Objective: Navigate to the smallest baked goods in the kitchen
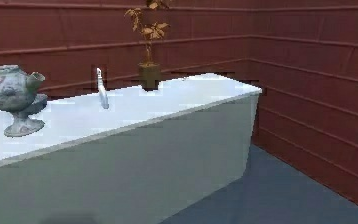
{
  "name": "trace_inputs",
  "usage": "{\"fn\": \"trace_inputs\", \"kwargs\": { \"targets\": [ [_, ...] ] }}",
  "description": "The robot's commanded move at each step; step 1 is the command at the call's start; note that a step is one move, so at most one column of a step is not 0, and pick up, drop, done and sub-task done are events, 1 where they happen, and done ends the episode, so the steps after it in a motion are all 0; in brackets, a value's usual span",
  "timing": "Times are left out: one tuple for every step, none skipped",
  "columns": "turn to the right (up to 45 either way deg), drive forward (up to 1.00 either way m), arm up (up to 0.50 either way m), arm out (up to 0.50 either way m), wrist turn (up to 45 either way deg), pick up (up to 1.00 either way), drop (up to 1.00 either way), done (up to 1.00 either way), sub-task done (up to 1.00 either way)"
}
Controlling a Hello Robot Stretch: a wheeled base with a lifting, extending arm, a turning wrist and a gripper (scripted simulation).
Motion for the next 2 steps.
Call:
{"fn": "trace_inputs", "kwargs": {
  "targets": [
    [24.0,0.00,0.00,0.00,0.0,0.00,0.00,0.00,0.00],
    [0.0,0.85,0.00,0.00,0.0,0.00,0.00,0.00,0.00]
  ]
}}
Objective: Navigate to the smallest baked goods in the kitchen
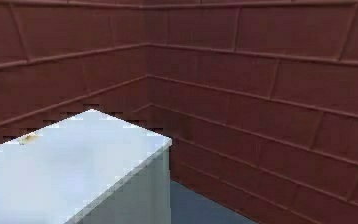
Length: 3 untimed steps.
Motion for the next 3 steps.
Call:
{"fn": "trace_inputs", "kwargs": {
  "targets": [
    [-39.0,0.00,0.00,0.00,0.0,0.00,0.00,0.00,0.00],
    [0.0,1.00,0.00,0.00,0.0,0.00,0.00,0.00,0.00],
    [0.0,0.00,0.00,0.00,0.0,0.00,0.00,1.00,0.00]
  ]
}}
